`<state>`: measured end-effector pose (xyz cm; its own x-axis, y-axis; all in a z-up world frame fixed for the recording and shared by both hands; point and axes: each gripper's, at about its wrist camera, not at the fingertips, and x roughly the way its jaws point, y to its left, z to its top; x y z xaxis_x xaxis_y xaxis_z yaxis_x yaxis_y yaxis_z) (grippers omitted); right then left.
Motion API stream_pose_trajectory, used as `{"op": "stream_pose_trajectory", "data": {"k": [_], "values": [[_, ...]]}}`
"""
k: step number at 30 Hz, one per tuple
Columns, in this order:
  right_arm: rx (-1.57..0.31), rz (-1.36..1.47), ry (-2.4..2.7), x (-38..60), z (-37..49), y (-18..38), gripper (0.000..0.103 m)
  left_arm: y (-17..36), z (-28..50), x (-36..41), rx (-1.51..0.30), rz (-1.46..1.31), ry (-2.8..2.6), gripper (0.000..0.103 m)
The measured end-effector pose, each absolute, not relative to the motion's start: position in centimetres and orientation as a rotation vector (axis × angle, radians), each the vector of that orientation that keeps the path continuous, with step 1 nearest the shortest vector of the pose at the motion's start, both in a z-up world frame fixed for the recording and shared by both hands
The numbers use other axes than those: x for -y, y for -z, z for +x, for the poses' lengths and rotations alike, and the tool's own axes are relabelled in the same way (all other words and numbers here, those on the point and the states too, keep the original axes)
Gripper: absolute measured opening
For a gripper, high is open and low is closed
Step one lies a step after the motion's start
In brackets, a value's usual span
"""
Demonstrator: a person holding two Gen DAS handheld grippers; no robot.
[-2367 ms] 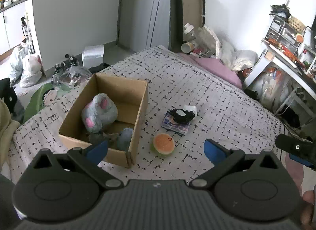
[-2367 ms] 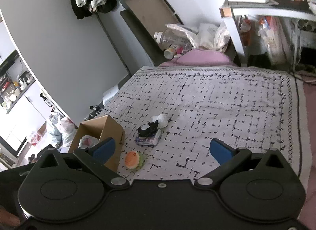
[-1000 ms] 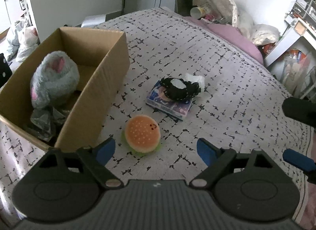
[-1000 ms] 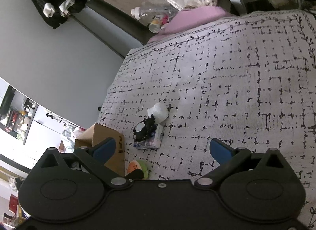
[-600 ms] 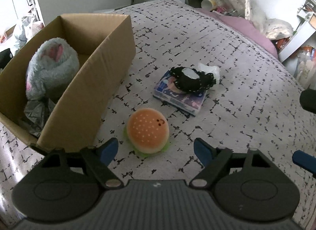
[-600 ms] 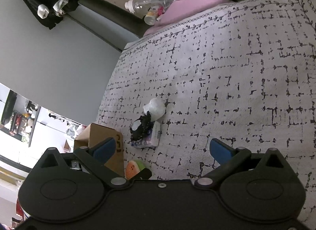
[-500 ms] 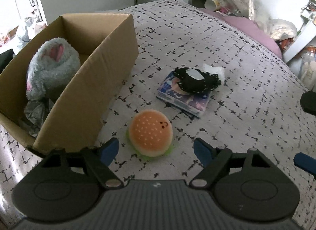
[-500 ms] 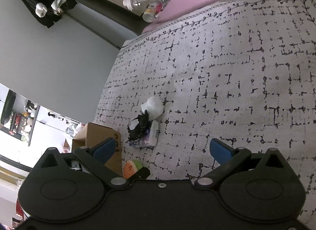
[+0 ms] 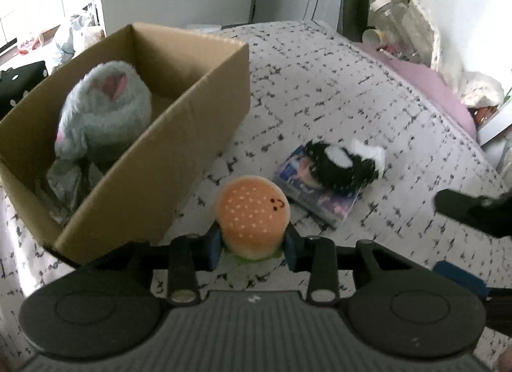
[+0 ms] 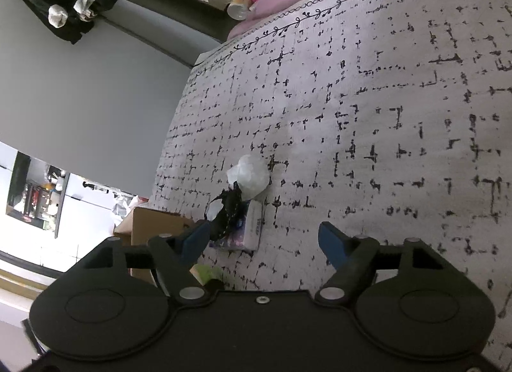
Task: Organize soft objects
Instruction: 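Grasp the black bagged item with the right tool while the left tool holds the burger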
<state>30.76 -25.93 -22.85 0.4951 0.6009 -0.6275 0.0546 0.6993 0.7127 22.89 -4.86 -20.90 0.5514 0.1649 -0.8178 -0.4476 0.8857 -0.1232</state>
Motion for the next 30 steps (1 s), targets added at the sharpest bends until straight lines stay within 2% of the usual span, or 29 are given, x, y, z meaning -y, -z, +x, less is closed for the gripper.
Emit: {"op": "stream_pose_trajectory", "data": {"k": [7,12,16,30], "values": [[-1.023,0.830,-0.387,25.1,32.5,24.0,0.060,19.6,24.0,4.2,-0.904,-0.352,-0.357,0.037],[-1.039,0.905,-0.395,24.5,33.7,25.2,0.055,19.0,24.7,3.9,-0.898,-0.375,-0.337,0.037],[-1.055,0.952,-0.396,24.0,34.7,26.2,0.044,18.8,25.4,3.7,-0.897,-0.392,-0.325,0.037],[-1.063,0.815,-0.403,21.2,35.9,26.6,0.037,19.7,26.8,3.1,-0.925,-0.424,-0.301,0.037]]}}
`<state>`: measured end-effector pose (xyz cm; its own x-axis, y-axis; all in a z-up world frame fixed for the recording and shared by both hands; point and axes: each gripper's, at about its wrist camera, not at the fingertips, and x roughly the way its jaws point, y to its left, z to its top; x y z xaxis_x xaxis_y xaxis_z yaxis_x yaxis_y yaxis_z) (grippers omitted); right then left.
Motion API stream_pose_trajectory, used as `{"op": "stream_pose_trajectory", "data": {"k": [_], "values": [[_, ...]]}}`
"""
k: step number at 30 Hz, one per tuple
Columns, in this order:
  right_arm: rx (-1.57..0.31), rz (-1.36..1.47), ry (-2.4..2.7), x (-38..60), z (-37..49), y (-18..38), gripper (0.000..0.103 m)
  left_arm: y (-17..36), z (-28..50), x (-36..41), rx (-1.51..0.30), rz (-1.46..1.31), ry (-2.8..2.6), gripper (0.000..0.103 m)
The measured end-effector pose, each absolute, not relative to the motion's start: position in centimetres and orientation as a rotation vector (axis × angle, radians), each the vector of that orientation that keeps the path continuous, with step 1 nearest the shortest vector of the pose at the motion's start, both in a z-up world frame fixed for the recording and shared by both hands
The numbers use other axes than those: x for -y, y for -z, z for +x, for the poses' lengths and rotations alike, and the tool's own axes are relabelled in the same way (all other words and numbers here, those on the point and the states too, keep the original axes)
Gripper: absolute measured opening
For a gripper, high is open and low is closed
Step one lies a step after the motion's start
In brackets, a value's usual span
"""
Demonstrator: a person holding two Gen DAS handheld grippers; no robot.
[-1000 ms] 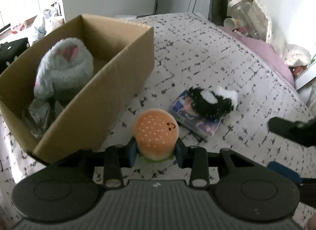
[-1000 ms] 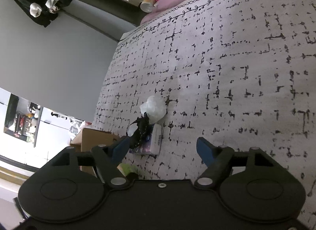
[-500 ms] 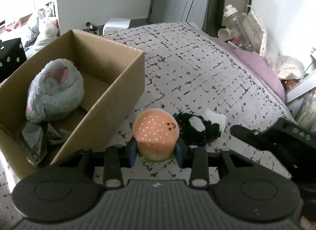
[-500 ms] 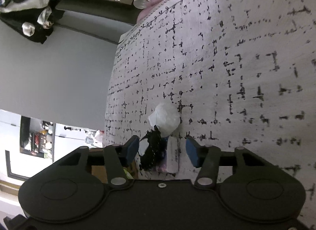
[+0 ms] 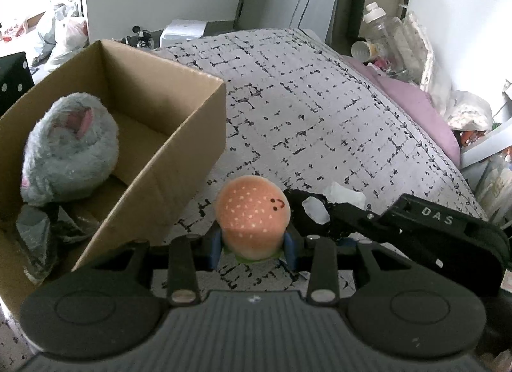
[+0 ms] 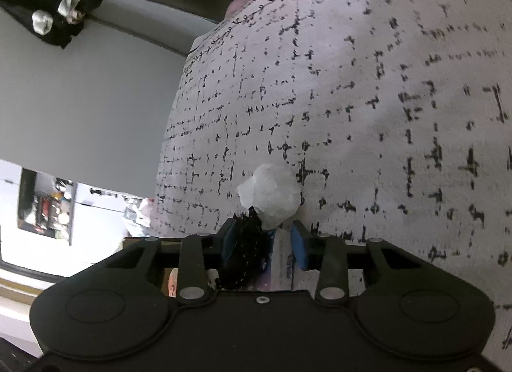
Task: Organize soft objects
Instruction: 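Grasp the black bagged item with the right tool while the left tool holds the burger, then carry both held items over the cardboard box and open both tools to drop them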
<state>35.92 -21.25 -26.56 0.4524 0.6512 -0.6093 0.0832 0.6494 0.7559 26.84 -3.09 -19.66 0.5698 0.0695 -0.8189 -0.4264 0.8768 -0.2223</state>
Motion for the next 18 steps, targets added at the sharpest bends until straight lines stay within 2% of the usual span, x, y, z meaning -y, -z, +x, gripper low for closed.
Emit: {"op": "stream_pose_trajectory", "data": {"k": [2,6,7,18], "values": [[-1.052,0.788,-0.405,20.9,36.0,26.4,0.033,19.8,26.9,3.0,-0.931,-0.432,-0.297,0.037],[-1.035,0.736,-0.417,20.3,35.9,26.1,0.014,19.8,27.0,3.0,-0.932,-0.420,-0.289,0.037],[-1.025,0.725,-0.423,20.2,35.9,25.9,0.012,19.7,27.0,3.1,-0.930,-0.415,-0.289,0.037],[-0.969,0.746,-0.383,21.9,34.4,24.6,0.008,18.8,25.8,2.8,-0.926,-0.420,-0.276,0.037]]}}
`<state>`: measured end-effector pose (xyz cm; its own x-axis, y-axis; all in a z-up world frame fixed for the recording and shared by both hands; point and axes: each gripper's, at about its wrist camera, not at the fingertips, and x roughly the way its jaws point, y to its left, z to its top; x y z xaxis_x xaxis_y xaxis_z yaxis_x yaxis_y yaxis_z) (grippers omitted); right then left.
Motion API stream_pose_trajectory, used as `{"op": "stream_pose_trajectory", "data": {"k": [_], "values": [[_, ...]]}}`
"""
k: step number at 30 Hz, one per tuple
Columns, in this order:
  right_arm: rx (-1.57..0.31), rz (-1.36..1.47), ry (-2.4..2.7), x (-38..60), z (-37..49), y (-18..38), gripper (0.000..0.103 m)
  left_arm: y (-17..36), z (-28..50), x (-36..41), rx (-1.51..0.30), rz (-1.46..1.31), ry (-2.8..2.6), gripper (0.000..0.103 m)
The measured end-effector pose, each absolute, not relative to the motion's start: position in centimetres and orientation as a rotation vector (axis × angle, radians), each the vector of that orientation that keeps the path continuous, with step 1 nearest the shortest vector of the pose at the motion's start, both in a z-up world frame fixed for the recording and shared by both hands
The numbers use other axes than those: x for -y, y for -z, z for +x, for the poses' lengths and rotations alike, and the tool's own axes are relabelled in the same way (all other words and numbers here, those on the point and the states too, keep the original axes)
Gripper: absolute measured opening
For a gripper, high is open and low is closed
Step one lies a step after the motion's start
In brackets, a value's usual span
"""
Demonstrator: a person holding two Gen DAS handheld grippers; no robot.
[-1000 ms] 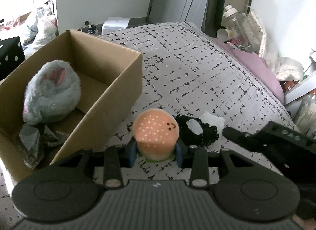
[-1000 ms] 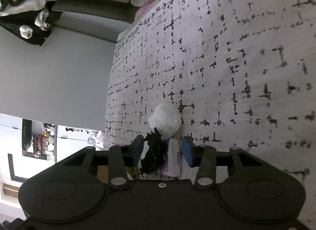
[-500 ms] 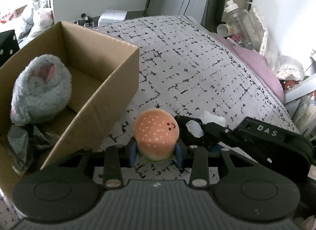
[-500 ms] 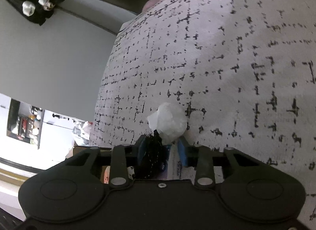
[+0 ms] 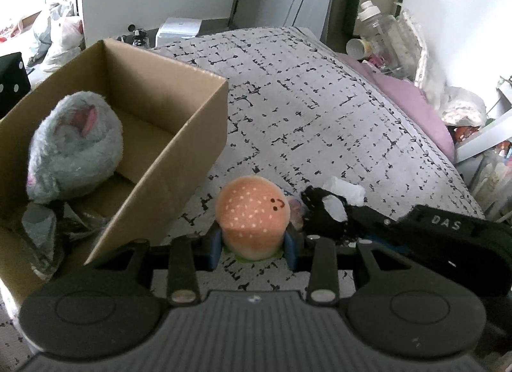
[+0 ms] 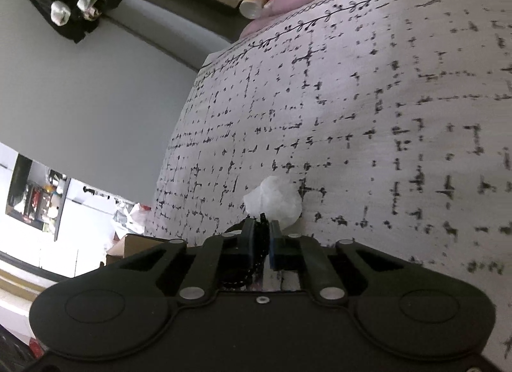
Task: Organize soft objects
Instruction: 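Carry both held items over the cardboard box and open both tools to drop them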
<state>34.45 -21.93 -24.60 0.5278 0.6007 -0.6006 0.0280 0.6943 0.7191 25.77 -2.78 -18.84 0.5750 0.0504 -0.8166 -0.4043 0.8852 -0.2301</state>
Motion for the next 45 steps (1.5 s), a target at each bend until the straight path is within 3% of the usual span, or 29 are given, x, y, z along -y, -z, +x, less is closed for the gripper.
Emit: {"op": "stream_pose_trajectory", "data": {"k": [45], "values": [[-0.589,0.683,-0.454,21.6,23.9,12.5,0.008,8.3,18.9,-0.8,-0.772,-0.299,-0.108,0.037]]}}
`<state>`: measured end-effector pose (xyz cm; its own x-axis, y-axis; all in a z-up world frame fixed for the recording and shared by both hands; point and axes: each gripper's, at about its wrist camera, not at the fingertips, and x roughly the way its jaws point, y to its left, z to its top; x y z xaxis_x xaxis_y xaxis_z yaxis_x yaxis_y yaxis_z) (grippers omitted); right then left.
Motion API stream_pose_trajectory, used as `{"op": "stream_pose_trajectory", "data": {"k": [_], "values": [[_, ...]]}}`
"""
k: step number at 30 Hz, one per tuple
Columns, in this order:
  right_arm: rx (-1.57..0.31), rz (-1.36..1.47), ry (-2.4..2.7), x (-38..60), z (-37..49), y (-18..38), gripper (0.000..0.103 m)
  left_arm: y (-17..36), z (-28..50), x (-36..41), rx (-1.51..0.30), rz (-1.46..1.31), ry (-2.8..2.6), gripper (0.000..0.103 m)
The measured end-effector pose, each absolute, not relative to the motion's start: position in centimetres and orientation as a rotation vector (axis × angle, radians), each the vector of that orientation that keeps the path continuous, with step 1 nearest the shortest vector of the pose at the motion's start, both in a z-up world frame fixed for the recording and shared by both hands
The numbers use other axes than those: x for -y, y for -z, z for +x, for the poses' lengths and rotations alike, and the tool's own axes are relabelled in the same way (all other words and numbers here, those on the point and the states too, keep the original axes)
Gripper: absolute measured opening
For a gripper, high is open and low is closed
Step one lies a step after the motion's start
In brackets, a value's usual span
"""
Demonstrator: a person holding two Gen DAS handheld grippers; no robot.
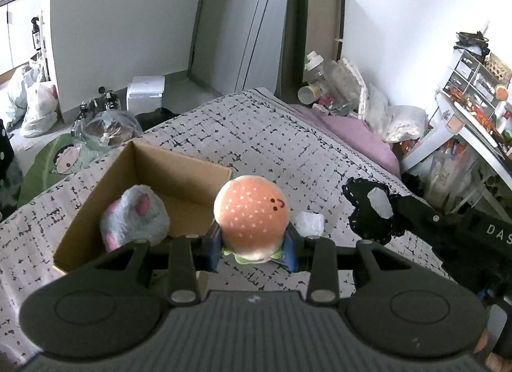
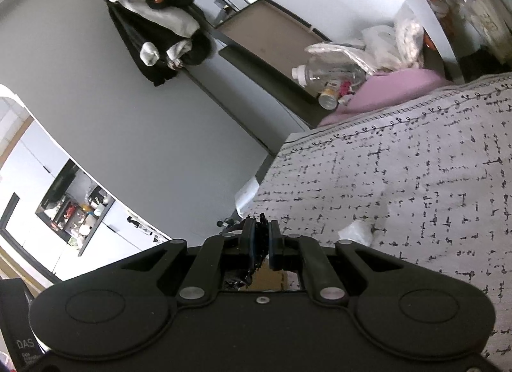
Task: Organize soft objects
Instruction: 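Carry both held items over the cardboard box and open both tools to drop them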
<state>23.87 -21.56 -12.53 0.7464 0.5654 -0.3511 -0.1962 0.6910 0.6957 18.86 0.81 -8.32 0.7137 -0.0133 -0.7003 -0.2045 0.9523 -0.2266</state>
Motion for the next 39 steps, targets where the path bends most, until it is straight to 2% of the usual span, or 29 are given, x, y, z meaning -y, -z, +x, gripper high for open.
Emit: {"op": "stream_pose_trajectory", "data": {"k": [17,39], "values": [[-0.561,0.639,-0.499,18.1,23.2,11.5,0.008,8.0,17.8,-5.2,-0.774,-0.320,-0.131,0.037],[-0.643,0.531,-0.527,11.7,23.4,12.6,0.008,11.3,17.6,-12.3,-0.855,-0.415,-0.203,0.037]]}}
